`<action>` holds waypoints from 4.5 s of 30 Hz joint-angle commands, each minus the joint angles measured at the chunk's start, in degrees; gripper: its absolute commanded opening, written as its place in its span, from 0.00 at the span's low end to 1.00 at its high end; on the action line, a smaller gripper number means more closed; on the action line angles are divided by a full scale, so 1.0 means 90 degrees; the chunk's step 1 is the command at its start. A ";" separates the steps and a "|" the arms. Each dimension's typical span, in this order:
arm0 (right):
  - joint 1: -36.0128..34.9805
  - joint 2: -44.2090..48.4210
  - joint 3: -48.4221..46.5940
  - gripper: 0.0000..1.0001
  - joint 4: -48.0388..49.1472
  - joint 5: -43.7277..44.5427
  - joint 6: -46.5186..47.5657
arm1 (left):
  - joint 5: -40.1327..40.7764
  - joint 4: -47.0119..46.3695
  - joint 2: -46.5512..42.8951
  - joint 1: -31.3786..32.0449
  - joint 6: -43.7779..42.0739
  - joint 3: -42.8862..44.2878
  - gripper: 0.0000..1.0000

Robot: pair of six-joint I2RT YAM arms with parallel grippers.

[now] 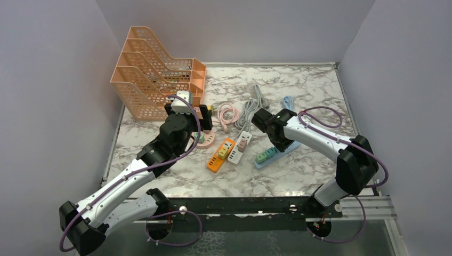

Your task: Insert the plug

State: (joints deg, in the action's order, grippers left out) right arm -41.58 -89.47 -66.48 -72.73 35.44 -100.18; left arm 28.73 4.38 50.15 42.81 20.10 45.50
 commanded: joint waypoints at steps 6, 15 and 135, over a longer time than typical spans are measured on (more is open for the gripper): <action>-0.0037 -0.0195 -0.0046 0.01 0.0286 0.0069 0.0071 | 0.0184 -0.0093 -0.0094 -0.0030 0.0034 -0.0053 0.91; -0.0033 -0.0138 -0.0197 0.01 -0.0083 0.0154 0.0052 | 0.0196 -0.0093 -0.0084 -0.0027 0.0033 -0.0055 0.91; 0.0253 0.0190 0.1025 0.12 0.1815 -0.0620 0.0933 | 0.0390 -0.0126 0.0070 -0.0030 -0.0180 -0.0084 0.91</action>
State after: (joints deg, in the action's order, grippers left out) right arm -39.97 -86.91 -59.18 -61.54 32.01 -92.62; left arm 31.33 4.40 50.74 42.81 19.14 45.19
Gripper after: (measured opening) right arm 0.249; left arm 0.914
